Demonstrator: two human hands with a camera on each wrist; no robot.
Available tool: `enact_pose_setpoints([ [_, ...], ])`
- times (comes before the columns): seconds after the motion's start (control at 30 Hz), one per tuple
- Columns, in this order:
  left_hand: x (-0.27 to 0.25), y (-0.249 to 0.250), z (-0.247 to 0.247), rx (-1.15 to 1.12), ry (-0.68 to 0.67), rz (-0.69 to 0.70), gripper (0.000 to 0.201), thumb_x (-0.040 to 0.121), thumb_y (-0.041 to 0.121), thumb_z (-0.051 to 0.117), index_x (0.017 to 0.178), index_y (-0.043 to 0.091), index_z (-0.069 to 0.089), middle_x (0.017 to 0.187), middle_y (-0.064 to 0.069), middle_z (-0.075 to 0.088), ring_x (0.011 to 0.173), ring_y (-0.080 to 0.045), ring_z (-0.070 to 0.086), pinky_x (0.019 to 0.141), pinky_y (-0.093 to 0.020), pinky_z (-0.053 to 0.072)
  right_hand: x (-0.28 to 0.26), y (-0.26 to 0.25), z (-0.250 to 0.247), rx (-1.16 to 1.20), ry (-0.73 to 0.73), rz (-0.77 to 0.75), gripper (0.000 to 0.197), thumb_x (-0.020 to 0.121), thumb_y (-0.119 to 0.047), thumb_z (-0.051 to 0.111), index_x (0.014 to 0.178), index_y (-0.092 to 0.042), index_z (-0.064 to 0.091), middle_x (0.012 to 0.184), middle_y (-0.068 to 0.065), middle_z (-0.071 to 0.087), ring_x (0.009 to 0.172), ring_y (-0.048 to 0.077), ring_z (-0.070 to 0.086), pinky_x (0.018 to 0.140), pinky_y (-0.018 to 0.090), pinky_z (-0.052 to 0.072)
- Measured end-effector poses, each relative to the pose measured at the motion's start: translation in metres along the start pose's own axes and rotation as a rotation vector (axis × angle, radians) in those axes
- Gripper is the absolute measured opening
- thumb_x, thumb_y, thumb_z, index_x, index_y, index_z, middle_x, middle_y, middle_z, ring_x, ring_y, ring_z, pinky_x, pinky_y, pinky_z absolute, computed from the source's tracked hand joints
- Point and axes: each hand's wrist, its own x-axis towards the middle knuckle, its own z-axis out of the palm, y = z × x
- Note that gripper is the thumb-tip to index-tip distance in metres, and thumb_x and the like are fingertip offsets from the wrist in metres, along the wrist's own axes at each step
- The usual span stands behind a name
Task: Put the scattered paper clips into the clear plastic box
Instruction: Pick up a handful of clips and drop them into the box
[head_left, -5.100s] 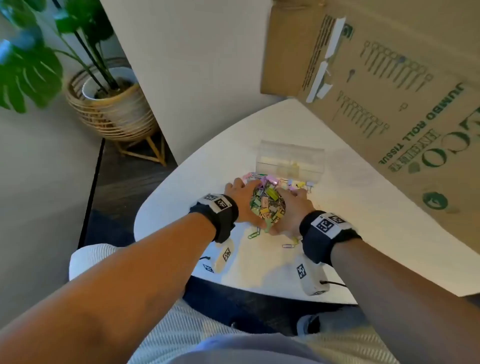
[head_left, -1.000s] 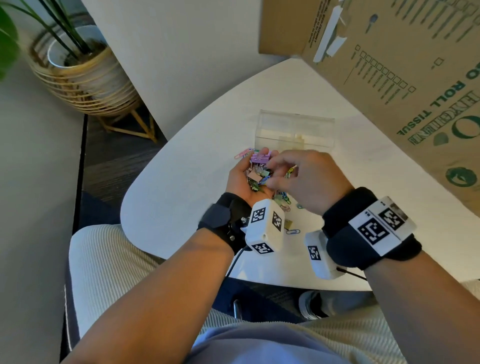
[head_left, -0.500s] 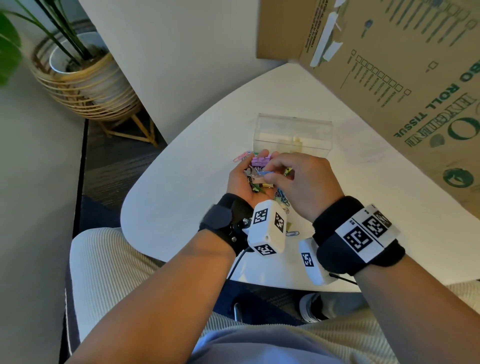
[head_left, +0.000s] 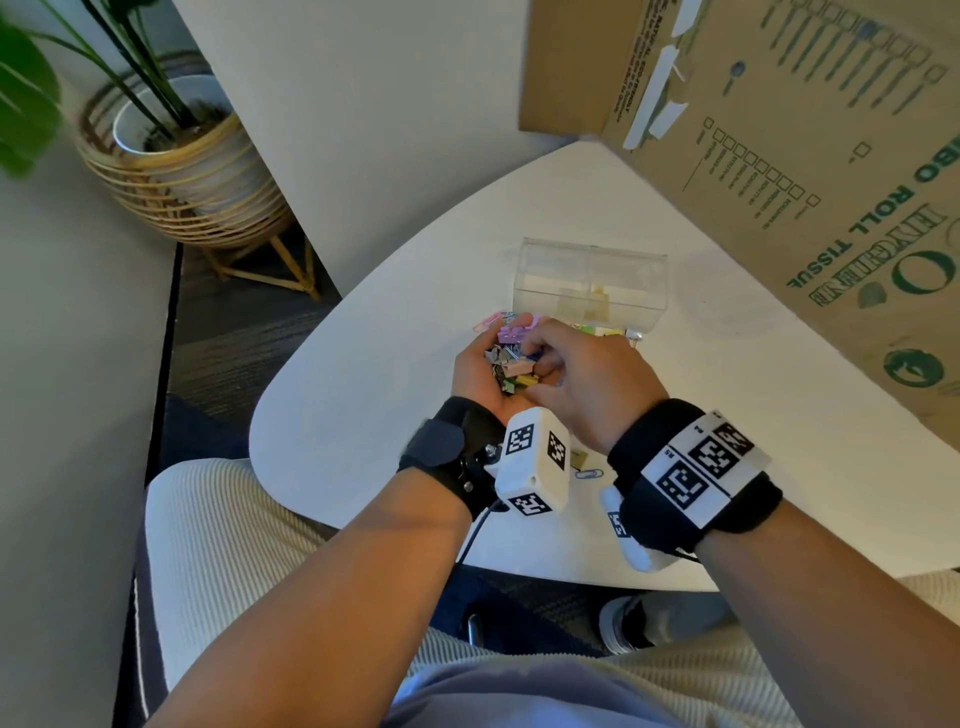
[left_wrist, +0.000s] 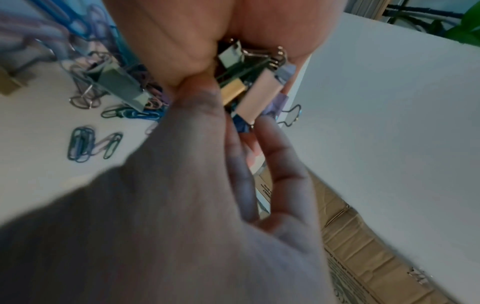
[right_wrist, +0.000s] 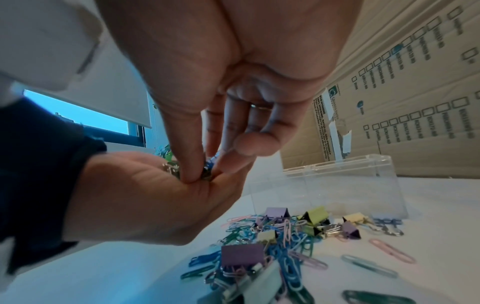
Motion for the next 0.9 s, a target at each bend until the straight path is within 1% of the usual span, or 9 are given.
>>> enact_pose_setpoints([
  [0.07,0.0,0.001,-0.002,-0.043,-0.035,0.008,0.03,0.1,0.027,0.036,0.078,0.014,0.052,0.061,-0.005,0.061,0.063,-0.017,0.054,0.066,-0.025,0.048,-0.001,0.003,-0.001,0.028,0.016,-0.002,0.035,0.081,-0.024,0.072,0.111,-0.034,0.058,0.096,-0.011,0.068,0.084,0.014,0.062,0.083,0.035,0.052],
  [0.13,0.0,0.003,-0.003,-0.073,-0.021,0.019,0.03,0.099,0.026,0.038,0.079,0.011,0.055,0.064,-0.009,0.063,0.06,-0.02,0.062,0.06,-0.028,0.057,-0.003,0.005,-0.003,0.08,0.041,-0.009,0.033,0.081,-0.023,0.072,0.109,-0.035,0.06,0.091,-0.012,0.067,0.073,0.006,0.056,0.076,0.029,0.049],
  [0.2,-0.002,0.005,-0.001,-0.082,-0.001,0.007,0.031,0.098,0.027,0.04,0.081,0.008,0.058,0.073,-0.013,0.063,0.065,-0.024,0.063,0.056,-0.037,0.058,-0.006,0.006,-0.005,0.146,0.052,-0.022,0.029,0.081,-0.023,0.074,0.106,-0.034,0.064,0.086,-0.014,0.066,0.064,-0.003,0.051,0.07,0.024,0.044],
  [0.3,-0.004,0.008,0.003,-0.136,0.034,-0.001,0.03,0.097,0.025,0.043,0.082,0.004,0.059,0.078,-0.016,0.06,0.07,-0.026,0.061,0.057,-0.038,0.059,-0.008,0.008,-0.007,0.223,0.066,-0.023,0.021,0.084,-0.022,0.073,0.101,-0.033,0.072,0.079,-0.021,0.063,0.064,-0.012,0.051,0.064,0.011,0.036],
  [0.4,-0.002,0.01,0.003,-0.148,0.075,0.011,0.03,0.097,0.023,0.044,0.086,0.001,0.061,0.077,-0.017,0.062,0.072,-0.028,0.061,0.059,-0.037,0.058,-0.009,0.013,-0.007,0.362,0.124,0.014,0.017,0.086,-0.021,0.071,0.1,-0.029,0.075,0.076,-0.024,0.062,0.064,-0.005,0.053,0.065,0.016,0.038],
  [0.5,-0.003,0.009,0.002,-0.115,0.067,0.022,0.027,0.096,0.022,0.044,0.084,0.003,0.06,0.075,-0.016,0.062,0.071,-0.026,0.061,0.058,-0.031,0.056,-0.009,0.018,-0.007,0.508,0.186,0.054,0.013,0.089,-0.02,0.068,0.098,-0.026,0.075,0.066,-0.02,0.065,0.06,-0.005,0.056,0.064,0.019,0.042],
  [0.67,-0.006,0.007,0.001,-0.11,0.054,0.01,0.031,0.097,0.024,0.044,0.081,0.003,0.061,0.07,-0.016,0.065,0.06,-0.027,0.067,0.06,-0.036,0.058,-0.01,0.02,-0.012,0.62,0.265,0.068,0.016,0.089,-0.019,0.068,0.087,-0.034,0.074,0.076,0.004,0.073,0.06,0.013,0.059,0.056,0.032,0.052],
  [0.73,-0.007,0.006,-0.002,-0.115,0.062,0.001,0.032,0.097,0.024,0.046,0.08,0.002,0.062,0.072,-0.017,0.065,0.06,-0.027,0.068,0.064,-0.039,0.058,-0.012,0.025,-0.015,0.661,0.318,0.08,0.018,0.088,-0.018,0.07,0.084,-0.035,0.072,0.075,0.01,0.072,0.059,0.014,0.059,0.053,0.031,0.052],
  [0.9,-0.01,-0.003,-0.022,-0.146,0.125,-0.027,0.028,0.095,0.021,0.049,0.089,-0.001,0.064,0.083,-0.02,0.067,0.069,-0.032,0.068,0.069,-0.045,0.058,-0.01,0.055,-0.024,0.67,0.45,0.211,0.013,0.084,-0.016,0.074,0.082,-0.029,0.072,0.074,0.0,0.072,0.06,0.014,0.06,0.057,0.026,0.049],
])
